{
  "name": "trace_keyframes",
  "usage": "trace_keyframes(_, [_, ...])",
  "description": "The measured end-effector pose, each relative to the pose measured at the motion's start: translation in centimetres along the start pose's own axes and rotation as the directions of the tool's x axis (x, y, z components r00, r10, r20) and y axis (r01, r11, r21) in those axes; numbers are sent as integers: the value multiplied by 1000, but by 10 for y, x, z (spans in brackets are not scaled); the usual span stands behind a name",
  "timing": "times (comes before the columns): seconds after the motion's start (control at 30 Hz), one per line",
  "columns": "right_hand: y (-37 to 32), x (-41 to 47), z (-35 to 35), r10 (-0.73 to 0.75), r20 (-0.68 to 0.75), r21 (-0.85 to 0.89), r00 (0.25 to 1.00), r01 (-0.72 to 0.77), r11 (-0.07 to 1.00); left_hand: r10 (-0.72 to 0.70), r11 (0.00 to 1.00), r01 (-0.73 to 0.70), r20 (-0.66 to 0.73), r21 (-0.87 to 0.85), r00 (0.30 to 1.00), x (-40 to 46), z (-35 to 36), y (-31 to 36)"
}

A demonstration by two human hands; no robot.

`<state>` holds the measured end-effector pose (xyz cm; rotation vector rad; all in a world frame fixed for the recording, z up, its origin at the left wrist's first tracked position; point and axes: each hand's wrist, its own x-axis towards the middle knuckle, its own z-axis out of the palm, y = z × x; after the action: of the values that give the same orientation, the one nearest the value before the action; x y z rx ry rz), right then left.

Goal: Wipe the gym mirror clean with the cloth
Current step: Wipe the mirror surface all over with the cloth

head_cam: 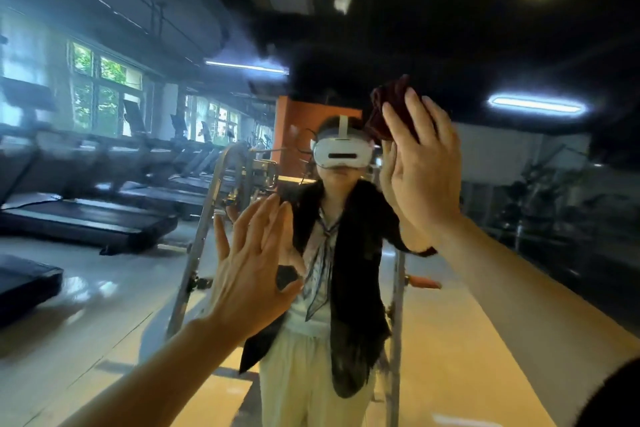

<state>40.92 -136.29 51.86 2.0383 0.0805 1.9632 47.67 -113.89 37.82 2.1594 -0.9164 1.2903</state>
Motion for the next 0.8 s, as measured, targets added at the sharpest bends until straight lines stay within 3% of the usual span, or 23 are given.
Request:
trace_keyframes(0.07, [-16,-24,5,-25,17,65,1000,23,998,-13,1000,13,3,-8,1000,-8,5,4])
trace_keyframes(0.13, [-36,-95,12,-262,129,151,956,242,958,-32,999,32,8,-15,999,-20,9,9])
trace_keyframes(0.2, [-52,-178,9,-494,293,276,819,422,864,-53,998,53,17,-20,998,-37,13,11])
trace_keyframes(0.27, [-55,-220,-2,-616,389,360,685,502,786,-52,999,53,48,-11,998,-56,18,9])
trace_keyframes(0.33, [-45,-203,-4,-617,300,322,728,531,784,-61,998,63,79,-25,995,-72,21,4])
trace_keyframes(0.37, [-39,-181,-6,-537,233,255,811,482,838,-70,997,73,98,-28,993,-78,22,1])
trace_keyframes(0.43, [-20,-135,-9,-222,102,158,970,205,966,-88,995,92,128,-26,988,-87,24,1])
trace_keyframes(0.5, [-14,-122,-9,11,43,185,999,-19,983,-108,993,114,149,-30,983,-95,28,7])
trace_keyframes(0.53, [-20,-136,-7,-14,38,193,999,7,981,-113,992,119,156,-28,981,-99,30,10])
trace_keyframes(0.6, [-36,-201,0,-276,136,294,951,228,928,-119,992,123,164,-17,979,-108,35,16])
trace_keyframes(0.67, [-47,-270,1,-556,283,423,781,419,803,-110,994,113,181,-6,977,-118,39,20])
trace_keyframes(0.7, [-47,-287,-2,-627,331,451,706,465,762,-98,995,100,192,-4,976,-122,40,21])
trace_keyframes(0.73, [-42,-289,-3,-650,325,454,687,490,745,-87,996,89,195,-1,977,-125,40,21])
trace_keyframes(0.8, [-28,-259,-4,-546,221,302,808,475,826,-90,996,91,180,1,979,-125,40,22])
